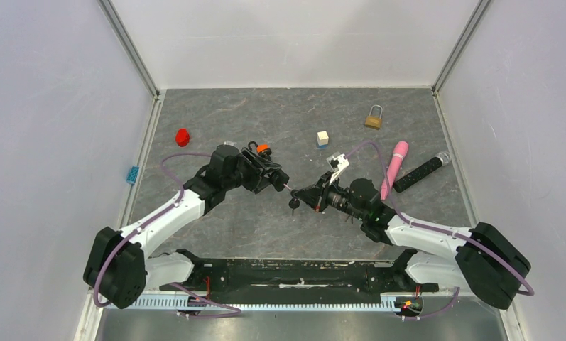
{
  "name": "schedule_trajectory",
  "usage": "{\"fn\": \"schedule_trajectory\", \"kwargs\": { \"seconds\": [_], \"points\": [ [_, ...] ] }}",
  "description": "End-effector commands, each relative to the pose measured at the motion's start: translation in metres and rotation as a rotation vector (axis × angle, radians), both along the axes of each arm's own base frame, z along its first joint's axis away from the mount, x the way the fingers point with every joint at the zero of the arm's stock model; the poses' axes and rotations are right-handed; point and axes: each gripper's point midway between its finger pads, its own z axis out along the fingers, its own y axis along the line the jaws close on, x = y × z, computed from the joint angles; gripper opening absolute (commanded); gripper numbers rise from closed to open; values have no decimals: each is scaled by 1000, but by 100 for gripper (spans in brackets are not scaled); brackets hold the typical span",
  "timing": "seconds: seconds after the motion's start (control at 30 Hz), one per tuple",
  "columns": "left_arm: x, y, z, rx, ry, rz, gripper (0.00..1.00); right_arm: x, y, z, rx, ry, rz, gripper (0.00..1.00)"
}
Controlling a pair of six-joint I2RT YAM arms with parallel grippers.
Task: Unlock with the key
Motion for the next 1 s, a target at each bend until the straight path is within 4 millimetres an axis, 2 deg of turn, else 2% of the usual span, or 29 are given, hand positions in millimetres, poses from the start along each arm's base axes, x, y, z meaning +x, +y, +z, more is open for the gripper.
{"fn": "schedule_trajectory", "kwargs": {
  "seconds": [0.0, 0.6, 0.97],
  "points": [
    [-4, -14, 40, -82, -102, -32, 2, 11, -6, 20, 59, -46, -77, 0],
    [-12, -4, 18, 24, -28, 65, 2, 10, -4, 19, 63, -60, -62, 0],
    [-14, -10, 28, -24, 14, 152, 2, 2, 4, 16, 127, -102, -50, 0]
  ]
}}
